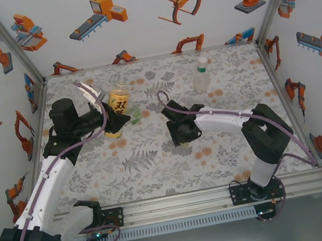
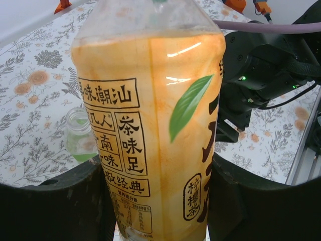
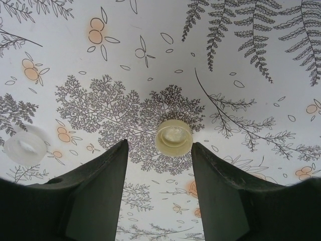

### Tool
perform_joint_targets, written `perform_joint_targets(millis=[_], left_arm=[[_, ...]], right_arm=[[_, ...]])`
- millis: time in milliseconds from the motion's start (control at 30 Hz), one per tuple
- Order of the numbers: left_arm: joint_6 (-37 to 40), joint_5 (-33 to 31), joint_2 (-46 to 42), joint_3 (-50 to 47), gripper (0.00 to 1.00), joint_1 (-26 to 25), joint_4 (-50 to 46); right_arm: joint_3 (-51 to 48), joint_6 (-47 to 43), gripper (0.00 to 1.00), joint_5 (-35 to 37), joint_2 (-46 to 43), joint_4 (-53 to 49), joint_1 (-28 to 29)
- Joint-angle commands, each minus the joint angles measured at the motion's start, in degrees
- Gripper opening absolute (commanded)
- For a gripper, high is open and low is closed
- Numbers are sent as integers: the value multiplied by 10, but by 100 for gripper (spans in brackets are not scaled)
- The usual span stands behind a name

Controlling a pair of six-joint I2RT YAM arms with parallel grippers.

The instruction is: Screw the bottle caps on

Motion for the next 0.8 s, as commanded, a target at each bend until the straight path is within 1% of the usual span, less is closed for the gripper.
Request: perform_joint_targets(millis=[0,567,767], left_arm=[[-6,14,0,3,0,1,12],[-7,15,3,4,0,1,13],[-6,15,3,4,0,1,12]], right_arm=[[9,0,52,-3,10,0,-3],[6,0,52,-6,20,7,-3],[12,0,51,2,2,-3,-3]])
